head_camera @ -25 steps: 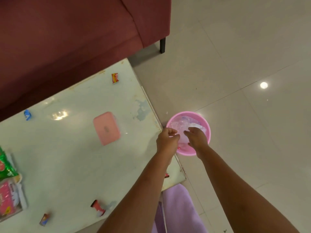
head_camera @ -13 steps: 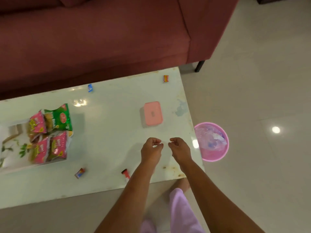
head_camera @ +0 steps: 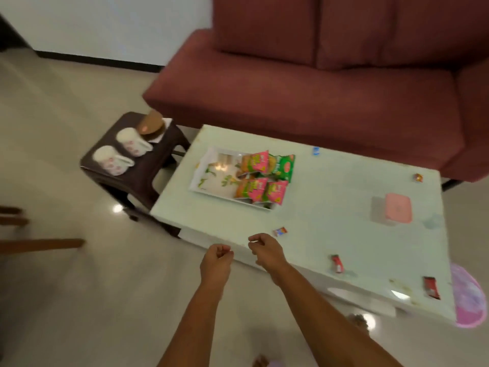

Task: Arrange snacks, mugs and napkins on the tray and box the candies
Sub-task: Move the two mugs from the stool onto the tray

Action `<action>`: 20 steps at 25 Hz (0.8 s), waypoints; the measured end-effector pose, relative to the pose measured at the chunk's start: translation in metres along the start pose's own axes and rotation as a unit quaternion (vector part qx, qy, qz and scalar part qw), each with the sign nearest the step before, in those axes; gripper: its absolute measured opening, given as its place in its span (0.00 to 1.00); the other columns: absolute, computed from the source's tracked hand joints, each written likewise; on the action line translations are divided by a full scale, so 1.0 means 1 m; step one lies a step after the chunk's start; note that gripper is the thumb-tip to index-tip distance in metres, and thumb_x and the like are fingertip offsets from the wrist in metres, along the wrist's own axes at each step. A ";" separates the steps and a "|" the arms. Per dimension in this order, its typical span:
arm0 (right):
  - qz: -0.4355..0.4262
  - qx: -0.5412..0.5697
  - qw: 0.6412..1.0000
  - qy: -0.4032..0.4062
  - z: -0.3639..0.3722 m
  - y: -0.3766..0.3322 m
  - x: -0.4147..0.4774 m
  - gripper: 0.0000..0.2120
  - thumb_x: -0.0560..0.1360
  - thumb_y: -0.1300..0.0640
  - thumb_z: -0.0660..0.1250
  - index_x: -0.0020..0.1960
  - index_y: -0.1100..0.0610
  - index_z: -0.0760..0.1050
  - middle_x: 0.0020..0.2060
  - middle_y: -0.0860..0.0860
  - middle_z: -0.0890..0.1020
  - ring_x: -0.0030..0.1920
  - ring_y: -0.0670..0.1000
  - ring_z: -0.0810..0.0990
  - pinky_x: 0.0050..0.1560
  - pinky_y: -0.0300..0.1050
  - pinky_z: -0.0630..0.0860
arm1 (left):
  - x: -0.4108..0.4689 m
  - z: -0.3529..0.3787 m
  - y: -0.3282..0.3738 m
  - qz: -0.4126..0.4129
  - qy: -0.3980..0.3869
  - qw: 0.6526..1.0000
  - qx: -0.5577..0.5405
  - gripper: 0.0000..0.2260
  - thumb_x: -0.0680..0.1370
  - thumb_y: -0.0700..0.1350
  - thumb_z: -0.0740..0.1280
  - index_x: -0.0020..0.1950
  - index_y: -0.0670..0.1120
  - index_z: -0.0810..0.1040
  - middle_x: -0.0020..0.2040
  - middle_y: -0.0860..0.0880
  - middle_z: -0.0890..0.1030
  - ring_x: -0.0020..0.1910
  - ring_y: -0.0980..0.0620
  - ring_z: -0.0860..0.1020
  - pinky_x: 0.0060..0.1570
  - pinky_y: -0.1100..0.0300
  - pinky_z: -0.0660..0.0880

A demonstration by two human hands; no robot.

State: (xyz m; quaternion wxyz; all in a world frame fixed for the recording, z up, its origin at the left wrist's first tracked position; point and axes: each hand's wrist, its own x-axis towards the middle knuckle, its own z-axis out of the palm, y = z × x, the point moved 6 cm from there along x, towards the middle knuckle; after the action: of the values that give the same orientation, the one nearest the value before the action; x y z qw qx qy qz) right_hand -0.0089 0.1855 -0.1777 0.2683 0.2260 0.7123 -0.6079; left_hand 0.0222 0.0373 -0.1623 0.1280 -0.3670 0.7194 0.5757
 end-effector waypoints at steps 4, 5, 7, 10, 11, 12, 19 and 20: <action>-0.018 -0.055 0.997 -0.058 0.092 -0.045 -0.019 0.07 0.74 0.60 0.63 0.51 0.54 0.76 0.46 0.52 0.78 0.43 0.51 0.75 0.44 0.46 0.75 | 0.004 -0.111 0.007 0.009 0.055 0.996 -0.067 0.03 0.77 0.39 0.64 0.46 0.46 0.76 0.44 0.47 0.77 0.44 0.48 0.76 0.45 0.53 0.76; -0.021 -0.070 0.995 -0.067 0.106 -0.055 -0.016 0.08 0.74 0.60 0.63 0.51 0.55 0.76 0.46 0.52 0.78 0.43 0.50 0.76 0.44 0.46 0.75 | 0.007 -0.129 0.006 0.003 0.065 0.994 -0.085 0.03 0.77 0.39 0.64 0.46 0.46 0.75 0.43 0.47 0.77 0.43 0.49 0.76 0.43 0.55 0.75; -0.022 -0.091 0.992 -0.081 0.130 -0.073 -0.003 0.09 0.74 0.60 0.63 0.53 0.56 0.76 0.47 0.53 0.78 0.44 0.50 0.75 0.41 0.44 0.74 | 0.018 -0.153 0.004 -0.017 0.079 0.991 -0.107 0.03 0.77 0.39 0.64 0.44 0.46 0.75 0.42 0.48 0.77 0.42 0.50 0.76 0.41 0.57 0.74; -0.013 -0.096 0.991 -0.091 0.158 -0.092 0.028 0.09 0.74 0.59 0.64 0.53 0.56 0.77 0.49 0.54 0.78 0.44 0.50 0.75 0.39 0.42 0.73 | 0.043 -0.164 0.003 -0.050 0.077 0.990 -0.111 0.04 0.76 0.38 0.64 0.44 0.46 0.76 0.42 0.47 0.77 0.41 0.49 0.76 0.39 0.57 0.74; -0.011 -0.100 0.990 -0.094 0.168 -0.099 0.042 0.08 0.74 0.59 0.64 0.53 0.56 0.77 0.49 0.53 0.78 0.44 0.50 0.76 0.40 0.42 0.73 | 0.056 -0.166 0.006 -0.057 0.073 0.990 -0.106 0.04 0.76 0.38 0.64 0.44 0.45 0.76 0.42 0.47 0.77 0.41 0.49 0.76 0.38 0.58 0.73; -0.010 -0.105 0.990 -0.094 0.178 -0.108 0.056 0.08 0.74 0.59 0.64 0.52 0.56 0.77 0.49 0.53 0.79 0.43 0.50 0.76 0.40 0.42 0.73 | 0.071 -0.169 0.012 -0.062 0.070 0.991 -0.096 0.03 0.76 0.38 0.64 0.44 0.45 0.76 0.42 0.47 0.78 0.40 0.49 0.76 0.37 0.59 0.73; -0.024 -0.172 0.979 -0.108 0.239 -0.194 0.149 0.06 0.74 0.59 0.63 0.50 0.54 0.76 0.46 0.52 0.78 0.42 0.49 0.75 0.42 0.42 0.73 | 0.182 -0.203 0.100 -0.049 0.059 0.995 -0.063 0.03 0.76 0.39 0.64 0.45 0.46 0.76 0.44 0.47 0.79 0.41 0.50 0.77 0.38 0.61 0.73; -0.037 -0.187 0.975 -0.113 0.248 -0.212 0.160 0.07 0.74 0.59 0.63 0.51 0.55 0.76 0.47 0.52 0.78 0.43 0.50 0.76 0.42 0.41 0.72 | 0.198 -0.211 0.116 -0.037 0.061 0.995 -0.065 0.04 0.76 0.39 0.65 0.45 0.47 0.75 0.45 0.47 0.79 0.42 0.50 0.77 0.38 0.61 0.73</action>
State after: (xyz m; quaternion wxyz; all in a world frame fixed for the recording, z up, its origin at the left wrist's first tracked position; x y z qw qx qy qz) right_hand -0.2397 -0.0938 -0.1539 0.3617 0.0754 0.7865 -0.4949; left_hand -0.1441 -0.2248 -0.1326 0.0808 -0.4354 0.6729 0.5925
